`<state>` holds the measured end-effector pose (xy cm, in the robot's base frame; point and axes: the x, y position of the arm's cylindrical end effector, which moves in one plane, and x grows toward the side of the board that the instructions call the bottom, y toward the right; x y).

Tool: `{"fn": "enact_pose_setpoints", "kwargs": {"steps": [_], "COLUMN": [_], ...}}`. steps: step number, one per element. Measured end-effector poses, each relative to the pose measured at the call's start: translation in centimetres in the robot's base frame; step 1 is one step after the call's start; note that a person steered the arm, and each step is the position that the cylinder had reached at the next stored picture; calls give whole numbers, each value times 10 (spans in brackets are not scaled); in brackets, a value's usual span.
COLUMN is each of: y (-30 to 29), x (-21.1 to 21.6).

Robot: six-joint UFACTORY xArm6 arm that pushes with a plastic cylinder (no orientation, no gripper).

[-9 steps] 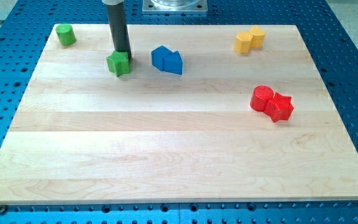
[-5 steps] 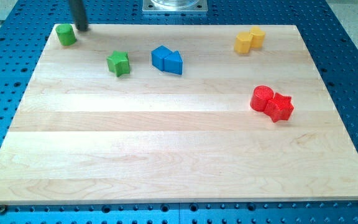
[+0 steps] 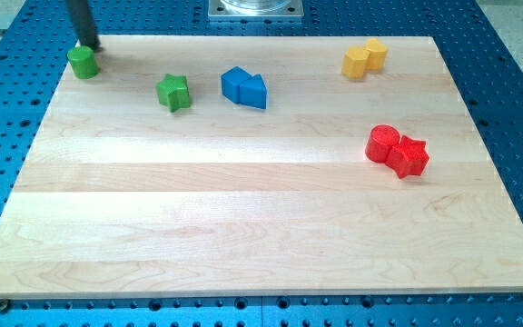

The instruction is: Push the green circle into the green star

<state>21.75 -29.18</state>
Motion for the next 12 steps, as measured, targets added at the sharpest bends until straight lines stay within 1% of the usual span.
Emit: {"fn": "enact_pose_setpoints", "kwargs": {"steps": [1, 3, 4, 5, 6, 7, 8, 9, 10, 11, 12], "y": [-11, -9, 50, 54, 14, 28, 88, 139, 140, 109, 110], "x": [6, 71, 71, 63, 54, 26, 6, 51, 47, 51, 73]}}
